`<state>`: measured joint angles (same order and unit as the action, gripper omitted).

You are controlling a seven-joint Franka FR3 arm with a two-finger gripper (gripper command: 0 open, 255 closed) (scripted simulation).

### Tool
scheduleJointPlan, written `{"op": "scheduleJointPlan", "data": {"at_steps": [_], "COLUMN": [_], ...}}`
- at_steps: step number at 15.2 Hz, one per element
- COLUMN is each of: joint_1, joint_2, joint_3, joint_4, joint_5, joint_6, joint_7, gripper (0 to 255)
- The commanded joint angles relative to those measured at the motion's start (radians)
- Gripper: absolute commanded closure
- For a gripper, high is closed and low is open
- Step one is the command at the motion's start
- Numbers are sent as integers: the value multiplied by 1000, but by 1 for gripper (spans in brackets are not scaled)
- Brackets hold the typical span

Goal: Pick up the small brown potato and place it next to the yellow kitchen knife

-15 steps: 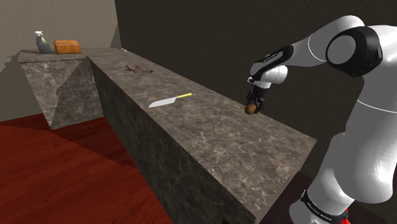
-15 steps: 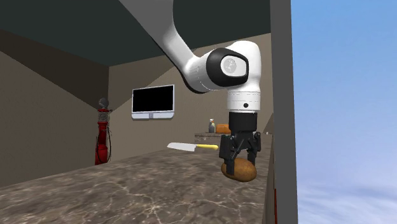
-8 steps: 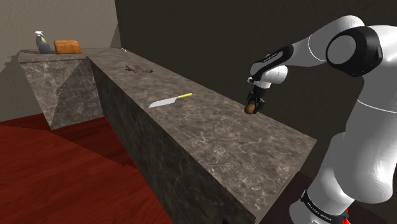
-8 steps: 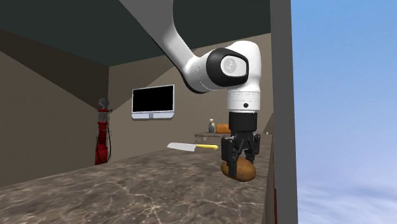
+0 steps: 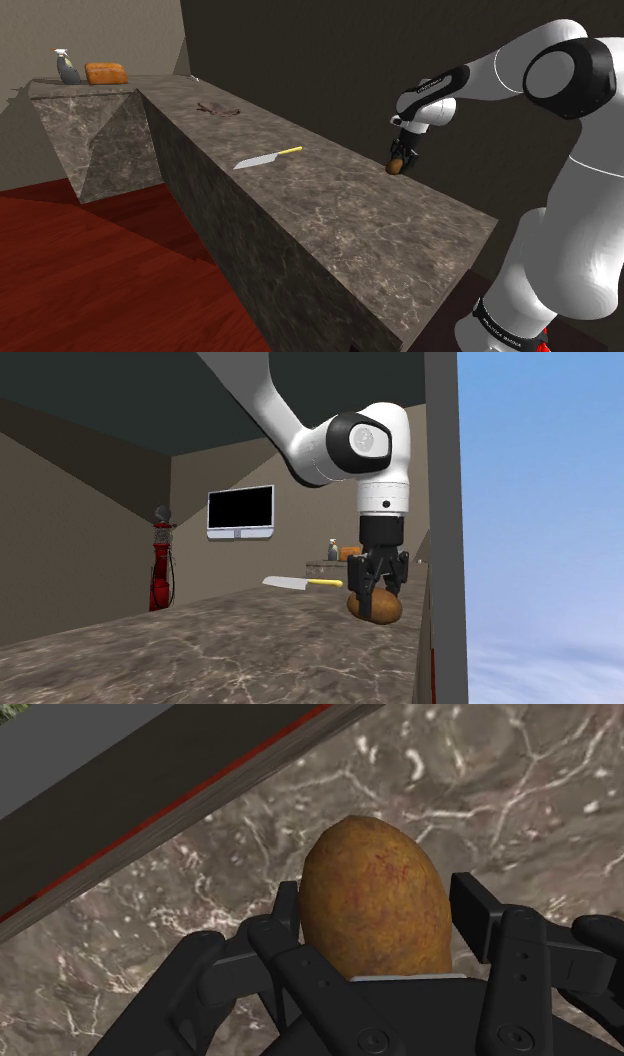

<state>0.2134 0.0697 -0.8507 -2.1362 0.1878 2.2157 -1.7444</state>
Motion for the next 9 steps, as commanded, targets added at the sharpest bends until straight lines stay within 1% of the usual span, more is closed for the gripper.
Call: {"op": "scheduleJointPlan", "data": {"at_steps": [1, 9], "joint_1": [3, 11], "joint_2": [-13, -76], "joint_3": [-1, 0], "joint_4": [16, 77], "joint_5": [-16, -82], "joint_6": [-24, -121], "joint_7": [15, 68], "gripper": [255, 255]}}
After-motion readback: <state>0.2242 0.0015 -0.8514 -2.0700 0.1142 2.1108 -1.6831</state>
